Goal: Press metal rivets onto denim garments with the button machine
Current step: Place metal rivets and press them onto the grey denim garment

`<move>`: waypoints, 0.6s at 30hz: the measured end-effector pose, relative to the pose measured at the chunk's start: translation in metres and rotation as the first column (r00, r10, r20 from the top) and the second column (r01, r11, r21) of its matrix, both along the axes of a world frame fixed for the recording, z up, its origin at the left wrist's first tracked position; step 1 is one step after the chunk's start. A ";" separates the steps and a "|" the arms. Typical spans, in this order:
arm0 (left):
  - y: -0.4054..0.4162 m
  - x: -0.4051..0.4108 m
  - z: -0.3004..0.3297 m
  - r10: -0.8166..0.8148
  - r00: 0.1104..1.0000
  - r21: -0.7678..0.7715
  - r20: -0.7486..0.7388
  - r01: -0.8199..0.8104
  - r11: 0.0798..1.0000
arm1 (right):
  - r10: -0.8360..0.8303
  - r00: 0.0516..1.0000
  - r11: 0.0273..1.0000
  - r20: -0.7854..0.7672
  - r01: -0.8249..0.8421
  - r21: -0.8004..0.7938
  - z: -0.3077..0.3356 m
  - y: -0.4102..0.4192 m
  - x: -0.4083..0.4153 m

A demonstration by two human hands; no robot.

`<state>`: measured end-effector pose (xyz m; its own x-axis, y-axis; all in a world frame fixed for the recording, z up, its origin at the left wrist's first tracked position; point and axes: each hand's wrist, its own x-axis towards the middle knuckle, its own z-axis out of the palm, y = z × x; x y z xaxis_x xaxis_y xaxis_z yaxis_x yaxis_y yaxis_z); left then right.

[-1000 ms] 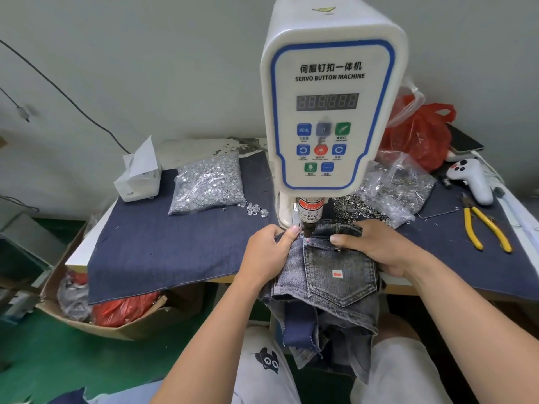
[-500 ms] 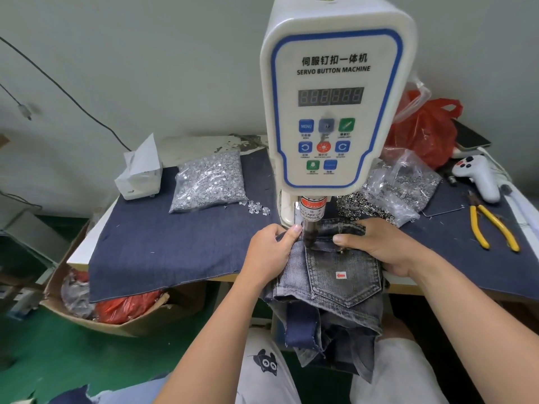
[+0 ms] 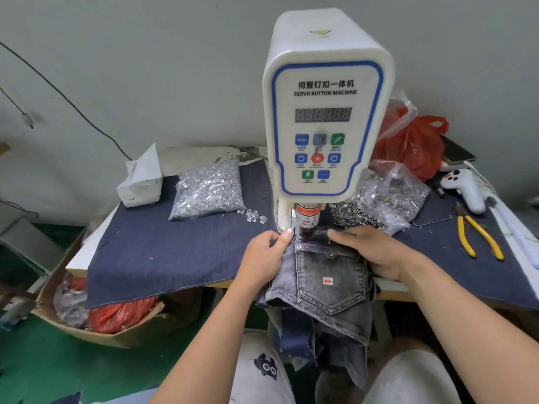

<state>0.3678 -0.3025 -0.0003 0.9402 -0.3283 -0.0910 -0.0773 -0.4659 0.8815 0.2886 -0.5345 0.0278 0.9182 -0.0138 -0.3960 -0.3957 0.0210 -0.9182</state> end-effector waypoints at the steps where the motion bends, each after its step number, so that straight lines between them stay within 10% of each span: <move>1: 0.001 -0.001 0.004 0.009 0.999 -0.027 -0.034 -0.010 1.000 | 0.000 1.000 0.998 -0.006 0.001 0.067 0.003 0.001 0.000; 8: 0.028 -0.025 0.020 -0.171 0.756 -0.509 -0.631 -0.237 0.828 | 0.008 0.996 0.931 -0.086 0.024 0.364 0.004 0.034 -0.010; 12: 0.039 -0.052 0.019 -0.343 0.716 -0.723 -0.608 -0.322 0.611 | -0.019 0.997 0.993 0.072 0.028 -0.117 0.010 0.060 -0.036; 15: 0.041 -0.070 0.012 -0.487 0.717 -0.864 -0.498 -0.360 0.353 | -0.170 0.935 0.713 0.312 0.335 -0.616 0.007 0.080 -0.079; 18: 0.016 -0.093 0.022 -0.277 0.916 -0.925 -0.291 -0.194 0.328 | -0.198 0.980 0.909 0.009 0.187 -0.372 0.016 0.097 -0.127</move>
<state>0.2750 -0.2862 0.0221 0.8931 -0.4498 0.0079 0.3291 0.6651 0.6703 0.1620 -0.4379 0.0441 0.8713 -0.3394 -0.3545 -0.4443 -0.2388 -0.8635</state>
